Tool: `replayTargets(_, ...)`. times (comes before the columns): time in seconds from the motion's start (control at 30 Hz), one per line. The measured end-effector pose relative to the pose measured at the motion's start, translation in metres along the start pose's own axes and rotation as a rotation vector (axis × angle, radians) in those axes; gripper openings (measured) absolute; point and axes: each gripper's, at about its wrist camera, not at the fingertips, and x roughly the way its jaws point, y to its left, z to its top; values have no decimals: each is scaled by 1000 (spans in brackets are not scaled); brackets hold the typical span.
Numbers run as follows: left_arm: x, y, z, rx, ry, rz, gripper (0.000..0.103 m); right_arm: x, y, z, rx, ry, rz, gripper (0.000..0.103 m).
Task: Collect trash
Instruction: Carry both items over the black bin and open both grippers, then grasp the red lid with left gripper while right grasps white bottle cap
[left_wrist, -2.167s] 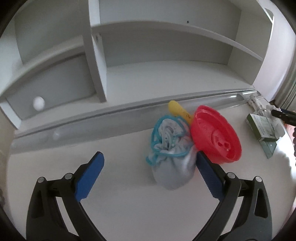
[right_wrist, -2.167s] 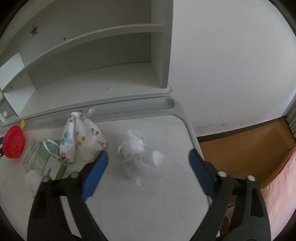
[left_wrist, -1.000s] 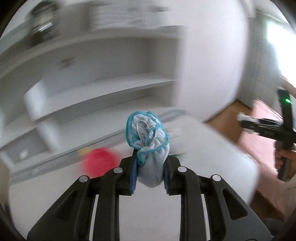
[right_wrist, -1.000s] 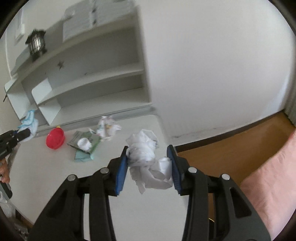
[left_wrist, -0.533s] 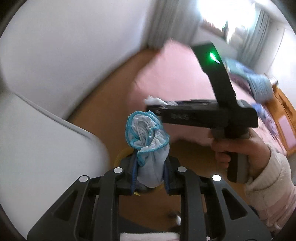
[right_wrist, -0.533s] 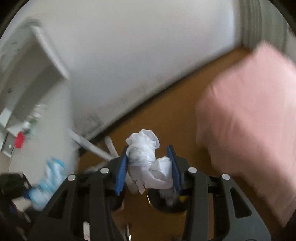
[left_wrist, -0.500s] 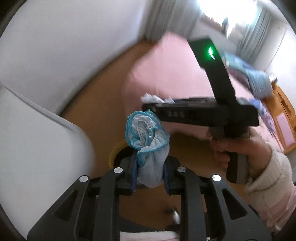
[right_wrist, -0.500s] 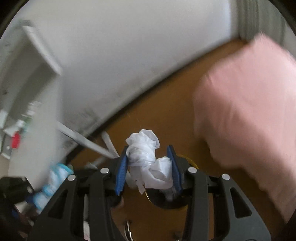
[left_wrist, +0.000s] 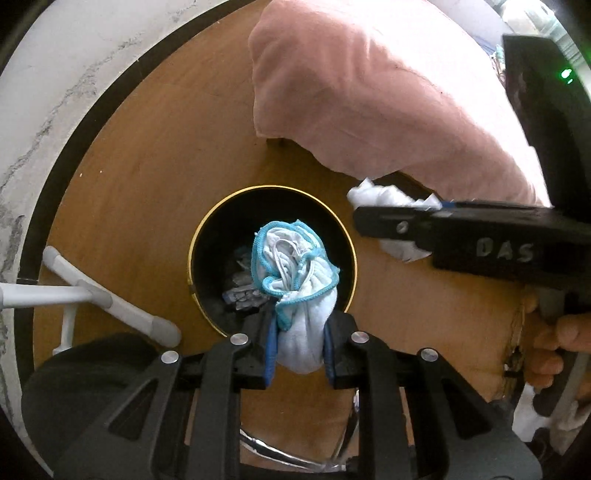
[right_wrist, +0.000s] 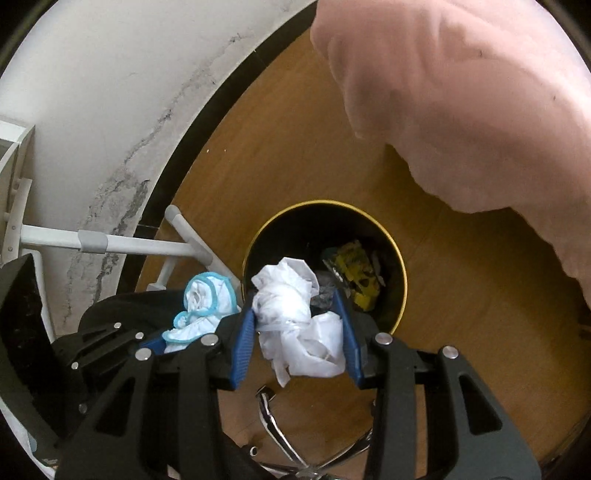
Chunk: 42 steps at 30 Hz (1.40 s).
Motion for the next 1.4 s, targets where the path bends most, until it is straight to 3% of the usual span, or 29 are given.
replayTargets(0.07, -2, -1, 2, -3, -7, 0, 23, -1, -4, 1, 18, -6, 13, 46)
replayTargets(0.1, -5, 0, -1, -6, -8, -1, 44, -5, -7, -1, 32, -14, 23, 55)
replayTargets(0.13, -6, -1, -3, -10, -4, -8, 60, -8, -10, -1, 44, -21, 35, 80)
replayTargets(0.17, -12, -3, -5, -11, -21, -4, 91, -14, -13, -1, 53, -47, 43, 94)
replayTargets(0.2, -19, -9, -9, 0, -51, 8, 95, -22, -15, 0, 58, -75, 35, 94)
replayTargets(0.33, -45, -31, -14, 98, -137, 31, 95, -58, -23, 7, 85, -164, -4, 94)
replayTargets(0.43, -89, -51, -22, 137, -259, 46, 95, -105, -20, 8, 87, -290, -73, 94)
replayTargets(0.57, -205, -67, -52, 143, -581, 24, 97, -194, 10, -10, 36, -607, -192, 96)
replayTargets(0.63, -268, -56, -77, 118, -736, 94, 97, -220, 31, -19, -14, -696, -189, 96)
replayTargets(0.7, -311, -37, -98, 63, -834, 207, 97, -234, 60, -29, -85, -744, -156, 96)
replayTargets(0.8, -360, 10, -137, -86, -924, 380, 97, -235, 114, -40, -230, -755, -114, 96)
replayTargets(0.83, -375, 34, -154, -174, -931, 460, 97, -233, 134, -42, -273, -746, -103, 96)
replayTargets(0.97, -406, 116, -219, -456, -889, 653, 97, -215, 222, -47, -426, -694, 0, 96)
replayTargets(1.1, -418, 184, -285, -711, -805, 792, 97, -192, 315, -44, -577, -624, 101, 96)
replayTargets(1.2, -425, 226, -328, -840, -750, 805, 97, -178, 385, -58, -710, -588, 213, 96)
replayTargets(1.27, -429, 245, -338, -889, -744, 793, 97, -165, 429, -73, -795, -573, 223, 96)
replayTargets(1.4, -421, 262, -329, -868, -714, 782, 97, -144, 485, -93, -893, -545, 246, 96)
